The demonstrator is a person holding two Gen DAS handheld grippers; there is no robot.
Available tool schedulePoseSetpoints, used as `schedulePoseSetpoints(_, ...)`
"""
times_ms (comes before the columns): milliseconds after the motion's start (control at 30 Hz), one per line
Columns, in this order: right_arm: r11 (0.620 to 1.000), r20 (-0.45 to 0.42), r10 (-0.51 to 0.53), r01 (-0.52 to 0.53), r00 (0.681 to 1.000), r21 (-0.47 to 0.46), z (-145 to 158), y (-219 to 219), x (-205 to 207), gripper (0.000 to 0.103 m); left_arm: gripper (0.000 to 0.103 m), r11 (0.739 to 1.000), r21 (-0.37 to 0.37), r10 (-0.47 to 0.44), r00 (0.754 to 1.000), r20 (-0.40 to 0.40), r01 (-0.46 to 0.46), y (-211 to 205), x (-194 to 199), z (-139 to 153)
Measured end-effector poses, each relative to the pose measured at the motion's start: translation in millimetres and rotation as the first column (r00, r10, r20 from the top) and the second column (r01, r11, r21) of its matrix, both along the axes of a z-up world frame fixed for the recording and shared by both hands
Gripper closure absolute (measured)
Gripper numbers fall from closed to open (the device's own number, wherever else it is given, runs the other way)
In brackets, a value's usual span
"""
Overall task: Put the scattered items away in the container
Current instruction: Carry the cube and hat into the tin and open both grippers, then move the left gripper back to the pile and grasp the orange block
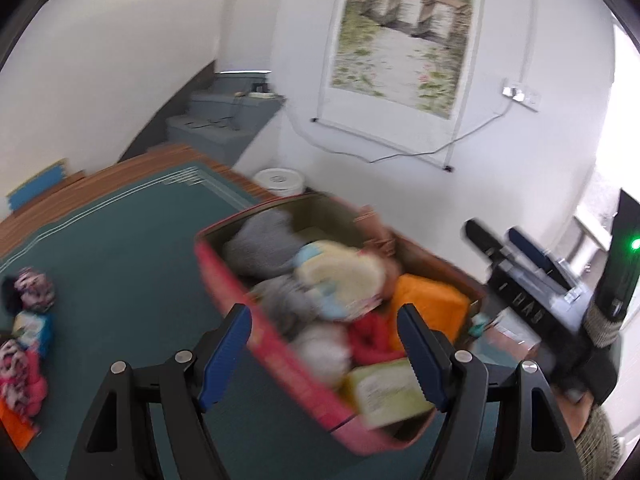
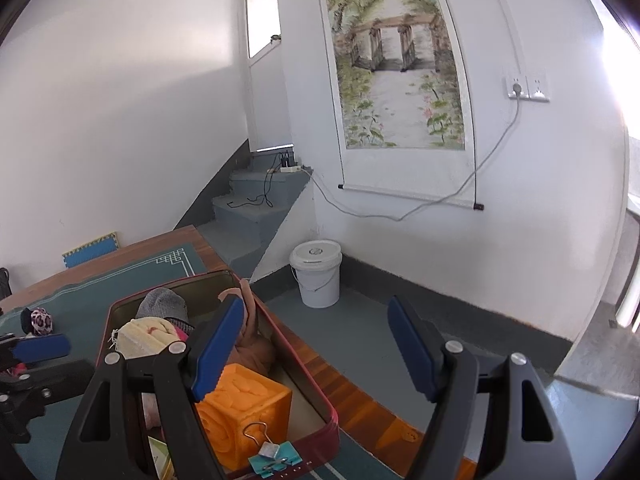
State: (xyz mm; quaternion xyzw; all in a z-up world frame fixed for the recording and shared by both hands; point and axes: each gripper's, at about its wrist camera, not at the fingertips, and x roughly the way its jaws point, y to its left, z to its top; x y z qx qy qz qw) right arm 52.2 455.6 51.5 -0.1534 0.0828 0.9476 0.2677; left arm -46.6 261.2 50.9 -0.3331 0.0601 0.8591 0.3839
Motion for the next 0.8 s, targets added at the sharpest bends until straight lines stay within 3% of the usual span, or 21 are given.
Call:
schedulePoseSetpoints(200,0.997,0.055,0.072,-0.073,0.996,0.020,14.0,-20.9,-7.1,0.025,0.026,0.992,-0.021,0.123,0.992,-0.026,-0.124,-72.1,2.1,1.7)
schedulePoseSetpoints(367,0.973,0.021,0.231,-0.231,0.973,-0.010,53.5,-70.9,-17.4,0.021,0.026,0.963,0.007,0.271,0.962,-0.021,-0.271,-147.3,1.3,4.2)
schedulePoseSetpoints(500,0.917,0.012,0.399,-0.399,0.917,-0.024,70.7,-130.8,-34.1,0.021,0.026,0.930,0.035,0.365,0.931,0.001,-0.365,-198.5,-1.8,2.6)
schedulePoseSetpoints(600,0.877,0.043,0.481,-0.481,0.875,-0.017,66.7,-176.2,-48.6,0.021,0.026,0.901,0.033,0.431,0.902,0.024,-0.432,-231.0,-6.6,-3.3)
schedulePoseSetpoints(800,0.823,0.153,0.568,-0.564,0.809,-0.074,31.7,-245.4,-95.3,0.021,0.026,0.857,0.052,0.512,0.858,0.042,-0.513,-281.5,-10.4,-16.3)
